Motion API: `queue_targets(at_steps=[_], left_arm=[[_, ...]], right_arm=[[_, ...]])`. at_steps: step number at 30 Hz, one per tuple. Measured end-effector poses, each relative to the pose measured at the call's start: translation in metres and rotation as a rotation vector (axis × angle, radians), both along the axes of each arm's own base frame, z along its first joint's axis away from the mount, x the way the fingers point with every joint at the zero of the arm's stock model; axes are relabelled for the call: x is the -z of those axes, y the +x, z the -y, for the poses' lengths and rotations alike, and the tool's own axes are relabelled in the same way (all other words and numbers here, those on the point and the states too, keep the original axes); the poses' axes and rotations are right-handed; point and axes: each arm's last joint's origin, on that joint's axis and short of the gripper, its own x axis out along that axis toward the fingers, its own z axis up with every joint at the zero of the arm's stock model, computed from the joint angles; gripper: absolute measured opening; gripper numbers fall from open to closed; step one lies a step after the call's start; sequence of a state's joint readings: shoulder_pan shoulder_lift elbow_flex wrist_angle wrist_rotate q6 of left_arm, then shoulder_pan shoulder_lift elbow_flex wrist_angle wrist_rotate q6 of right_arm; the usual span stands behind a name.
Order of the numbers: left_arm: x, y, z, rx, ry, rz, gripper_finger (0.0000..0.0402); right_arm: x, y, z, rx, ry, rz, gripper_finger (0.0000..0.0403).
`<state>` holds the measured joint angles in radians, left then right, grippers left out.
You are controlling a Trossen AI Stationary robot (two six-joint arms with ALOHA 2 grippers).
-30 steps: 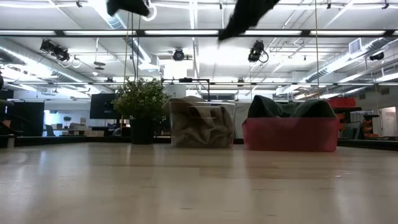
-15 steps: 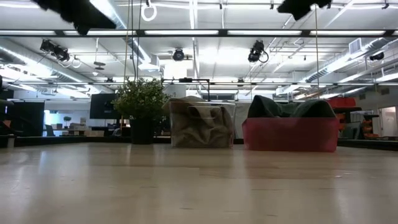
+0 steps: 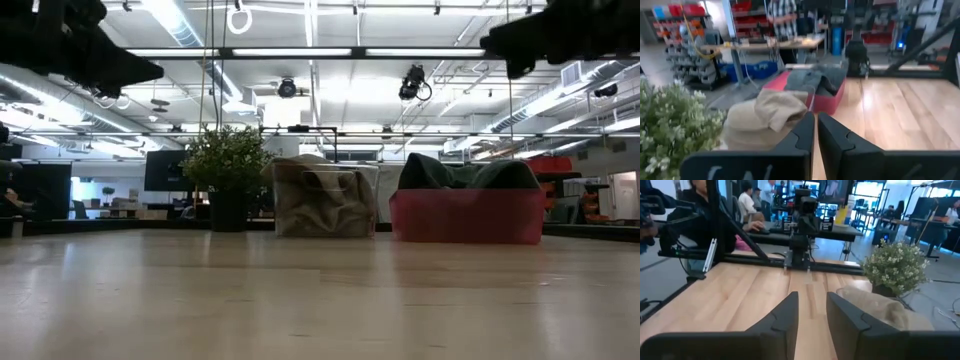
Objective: Pick & Place hat
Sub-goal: Return to Home Position
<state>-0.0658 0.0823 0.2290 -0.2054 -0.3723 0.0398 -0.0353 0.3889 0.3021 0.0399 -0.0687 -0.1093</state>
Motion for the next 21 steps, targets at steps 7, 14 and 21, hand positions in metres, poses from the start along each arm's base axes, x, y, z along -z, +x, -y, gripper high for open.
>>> queue_targets(at_steps=[7,14,21], left_arm=[[0.011,-0.001,0.001,0.034,0.11,0.057,0.0023],[0.022,0.005,0.003,0.102,0.11,0.103,0.0023],[0.033,0.01,0.003,0.096,0.114,0.191,0.002]], right_arm=[[0.026,-0.009,0.0,0.0,-0.004,0.049,0.0103],[0.048,-0.014,0.0,0.0,0.02,0.108,0.0103],[0.062,-0.016,-0.001,0.0,0.022,0.108,0.0095]])
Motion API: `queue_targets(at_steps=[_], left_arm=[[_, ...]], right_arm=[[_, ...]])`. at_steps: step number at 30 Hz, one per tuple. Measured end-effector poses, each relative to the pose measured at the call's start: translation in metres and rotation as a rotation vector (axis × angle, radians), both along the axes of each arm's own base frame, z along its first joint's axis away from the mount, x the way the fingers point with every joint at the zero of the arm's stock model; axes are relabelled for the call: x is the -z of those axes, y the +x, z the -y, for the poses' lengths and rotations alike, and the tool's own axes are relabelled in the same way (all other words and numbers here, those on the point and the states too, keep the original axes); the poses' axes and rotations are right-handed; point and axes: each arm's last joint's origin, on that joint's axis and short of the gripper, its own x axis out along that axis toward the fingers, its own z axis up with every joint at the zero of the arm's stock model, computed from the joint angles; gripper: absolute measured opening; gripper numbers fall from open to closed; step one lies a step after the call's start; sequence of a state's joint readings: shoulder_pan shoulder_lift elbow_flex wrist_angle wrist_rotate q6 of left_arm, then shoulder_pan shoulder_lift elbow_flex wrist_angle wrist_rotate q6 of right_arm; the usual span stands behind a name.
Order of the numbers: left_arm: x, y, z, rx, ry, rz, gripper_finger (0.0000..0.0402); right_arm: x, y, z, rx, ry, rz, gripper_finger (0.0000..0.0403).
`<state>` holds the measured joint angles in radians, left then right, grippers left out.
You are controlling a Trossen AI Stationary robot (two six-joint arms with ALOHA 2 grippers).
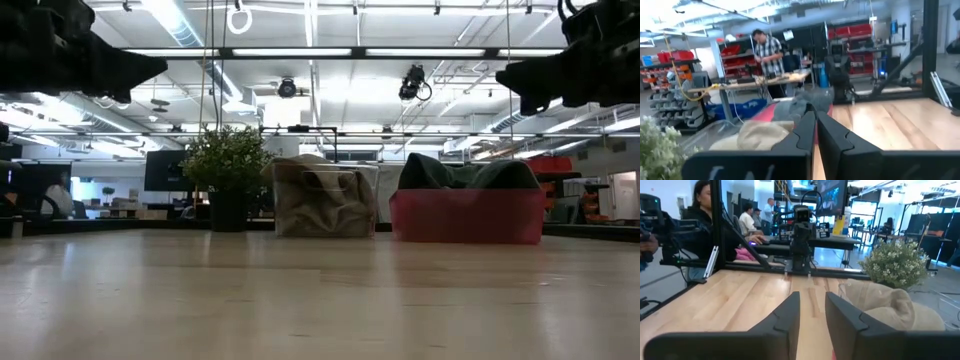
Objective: Pick & Place hat
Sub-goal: Return to Home Position
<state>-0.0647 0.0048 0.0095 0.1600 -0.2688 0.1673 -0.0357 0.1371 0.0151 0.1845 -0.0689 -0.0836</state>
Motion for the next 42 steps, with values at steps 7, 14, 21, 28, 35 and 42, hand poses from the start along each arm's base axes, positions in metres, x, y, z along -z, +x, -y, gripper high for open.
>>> queue_targets(at_steps=[7,14,21,28,35,42], left_arm=[[0.004,0.001,0.0,0.003,-0.015,-0.034,0.0012],[0.01,0.001,0.0,0.004,-0.02,-0.096,0.0012],[0.01,0.001,0.0,0.006,-0.038,-0.096,0.0013],[0.01,0.001,0.0,0.006,-0.038,-0.098,0.0014],[0.011,0.001,0.0,0.005,-0.038,-0.098,0.0014],[0.011,0.001,0.0,0.005,-0.038,-0.097,0.0014]], right_arm=[[0.0,0.0,0.0,0.001,-0.004,-0.005,0.007],[0.002,0.0,0.0,-0.002,0.037,-0.02,0.003],[0.011,0.0,0.0,0.005,0.083,-0.112,0.0007],[0.017,0.0,0.002,0.079,0.101,-0.179,0.0003],[0.017,0.0,0.002,0.08,0.123,-0.179,0.0021],[0.017,0.0,0.002,0.08,0.125,-0.178,0.0029]])
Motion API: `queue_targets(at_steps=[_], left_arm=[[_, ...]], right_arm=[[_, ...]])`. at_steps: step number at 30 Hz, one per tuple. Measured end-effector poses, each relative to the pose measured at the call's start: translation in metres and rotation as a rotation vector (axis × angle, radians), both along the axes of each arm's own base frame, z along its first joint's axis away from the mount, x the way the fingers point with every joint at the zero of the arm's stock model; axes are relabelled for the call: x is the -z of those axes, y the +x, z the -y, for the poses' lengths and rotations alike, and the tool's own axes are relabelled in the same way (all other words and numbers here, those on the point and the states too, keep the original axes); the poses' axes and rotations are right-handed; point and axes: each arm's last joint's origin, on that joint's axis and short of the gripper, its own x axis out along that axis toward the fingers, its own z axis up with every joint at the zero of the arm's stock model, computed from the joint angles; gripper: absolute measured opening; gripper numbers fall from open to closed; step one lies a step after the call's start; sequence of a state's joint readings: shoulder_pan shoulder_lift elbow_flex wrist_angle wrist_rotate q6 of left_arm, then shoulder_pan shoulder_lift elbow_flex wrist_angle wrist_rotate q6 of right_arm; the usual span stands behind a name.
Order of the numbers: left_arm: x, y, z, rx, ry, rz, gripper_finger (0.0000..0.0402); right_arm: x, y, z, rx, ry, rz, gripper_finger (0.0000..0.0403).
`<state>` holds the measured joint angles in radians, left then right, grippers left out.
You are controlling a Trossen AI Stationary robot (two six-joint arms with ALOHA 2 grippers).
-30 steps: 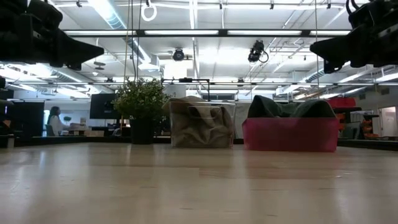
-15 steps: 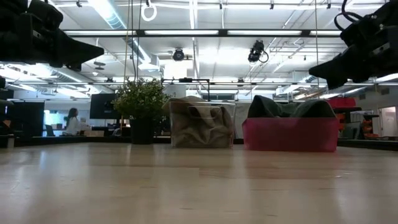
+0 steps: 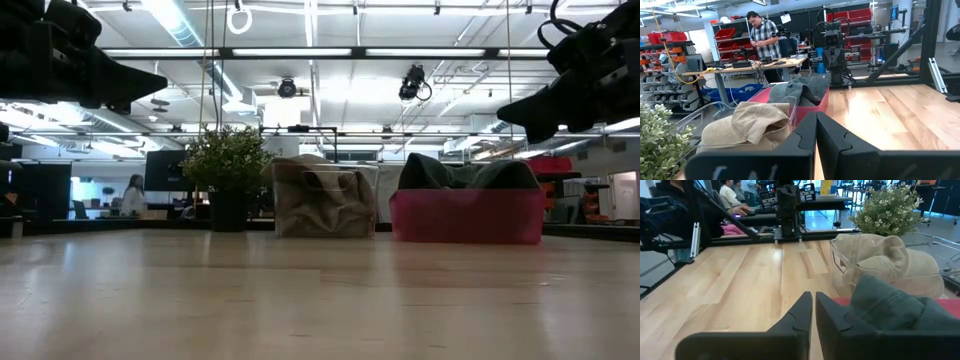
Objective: Pick & Place hat
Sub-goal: Return to Home Position
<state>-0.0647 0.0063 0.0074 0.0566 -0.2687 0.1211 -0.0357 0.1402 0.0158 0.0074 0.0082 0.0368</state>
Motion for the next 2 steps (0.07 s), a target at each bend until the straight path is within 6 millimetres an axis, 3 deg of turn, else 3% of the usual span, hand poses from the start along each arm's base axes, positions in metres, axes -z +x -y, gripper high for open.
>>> queue_targets(at_steps=[2], left_arm=[[0.0,0.0,0.0,0.0,0.0,0.0,0.0014]], right_arm=[[0.0,0.0,0.0,0.0,0.0,0.0,0.0028]])
